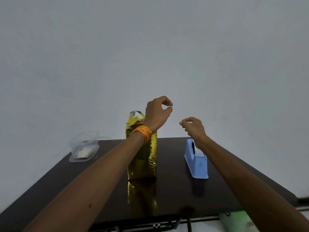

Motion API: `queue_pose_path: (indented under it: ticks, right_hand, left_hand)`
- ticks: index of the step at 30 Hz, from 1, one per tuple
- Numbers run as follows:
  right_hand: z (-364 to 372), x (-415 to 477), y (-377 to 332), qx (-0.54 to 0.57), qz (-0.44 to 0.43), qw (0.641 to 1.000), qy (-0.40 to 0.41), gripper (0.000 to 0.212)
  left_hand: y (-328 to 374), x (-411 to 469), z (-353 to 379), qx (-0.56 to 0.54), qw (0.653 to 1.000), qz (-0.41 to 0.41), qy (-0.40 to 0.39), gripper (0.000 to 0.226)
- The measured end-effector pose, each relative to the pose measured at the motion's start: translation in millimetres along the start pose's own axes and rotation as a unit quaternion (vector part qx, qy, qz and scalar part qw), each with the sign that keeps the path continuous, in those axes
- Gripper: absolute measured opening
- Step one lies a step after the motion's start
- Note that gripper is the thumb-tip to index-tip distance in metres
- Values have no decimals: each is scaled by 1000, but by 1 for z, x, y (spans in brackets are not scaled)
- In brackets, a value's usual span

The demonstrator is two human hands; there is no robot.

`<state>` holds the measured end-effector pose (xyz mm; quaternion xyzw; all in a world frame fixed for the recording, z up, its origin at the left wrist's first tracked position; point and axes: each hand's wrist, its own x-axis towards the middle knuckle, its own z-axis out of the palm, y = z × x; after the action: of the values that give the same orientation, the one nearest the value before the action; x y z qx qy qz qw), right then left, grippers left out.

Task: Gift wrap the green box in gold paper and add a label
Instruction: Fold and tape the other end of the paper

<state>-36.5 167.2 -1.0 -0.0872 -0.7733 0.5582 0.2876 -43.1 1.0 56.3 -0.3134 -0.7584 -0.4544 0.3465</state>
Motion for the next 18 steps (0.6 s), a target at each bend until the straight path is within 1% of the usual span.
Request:
queue_pose_path:
  ticks: [3,5,7,9,11,12,13,15,16,18]
  right_hand:
    - [-39,-5,16,-26,16,999,24,9]
    - [-59,-9,31,-54,37,997,29,15]
    - [-74,-14,49,-86,66,994,26,21]
    - [-81,-18,66,-108,105,988,18,18]
    - [-84,-21,80,-116,143,983,-3,19]
    - [-83,-23,85,-116,163,979,-22,22]
    - [-82,-24,89,-107,180,977,-41,24]
    - [-77,-27,91,-55,203,975,-66,27]
    - [-75,-27,92,-31,208,975,-64,30]
    - [-70,-23,95,-7,211,977,-43,33]
  left_hand:
    - [3,-11,36,-7,999,-14,-47,10]
    - [1,-22,58,-15,995,-36,-89,12]
    - [-5,-35,81,-19,988,-77,-132,15]
    - [-15,-49,102,-4,968,-139,-209,15]
    - [-25,-67,123,18,932,-185,-311,12]
    - [-30,-75,132,20,917,-204,-342,17]
    - [-35,-83,139,10,908,-220,-355,22]
    - [-43,-93,149,-21,908,-239,-344,34]
    - [-45,-95,154,-30,908,-243,-340,41]
    - [-51,-96,158,-29,911,-240,-334,45]
